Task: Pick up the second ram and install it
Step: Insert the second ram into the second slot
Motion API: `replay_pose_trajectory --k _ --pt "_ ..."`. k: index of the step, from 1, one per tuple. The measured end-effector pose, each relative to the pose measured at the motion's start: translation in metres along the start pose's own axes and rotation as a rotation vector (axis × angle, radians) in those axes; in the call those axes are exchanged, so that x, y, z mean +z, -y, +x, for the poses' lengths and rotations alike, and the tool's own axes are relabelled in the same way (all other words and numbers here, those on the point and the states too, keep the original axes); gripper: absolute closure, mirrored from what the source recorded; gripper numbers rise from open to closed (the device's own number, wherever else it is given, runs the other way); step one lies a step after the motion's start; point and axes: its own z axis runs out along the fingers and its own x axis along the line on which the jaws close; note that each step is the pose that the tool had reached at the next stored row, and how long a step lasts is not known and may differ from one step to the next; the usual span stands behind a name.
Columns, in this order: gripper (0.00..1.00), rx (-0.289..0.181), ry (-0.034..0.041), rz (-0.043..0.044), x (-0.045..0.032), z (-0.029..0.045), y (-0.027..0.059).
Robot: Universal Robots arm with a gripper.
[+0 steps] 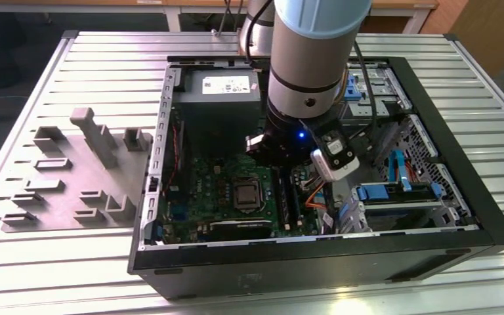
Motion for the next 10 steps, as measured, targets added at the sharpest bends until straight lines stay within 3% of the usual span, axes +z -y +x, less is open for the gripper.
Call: replay_pose_trajectory --k 3,4,10 --pt "0.83 0.000 0.0000 0.0001 -0.0001 0.0000 0.0000" --pt "0.89 0.000 0.0000 0.0000 -0.0001 0.0000 0.0000" --pt "0.89 0.000 -0.0001 0.0001 -0.0004 0.0000 0.0000"
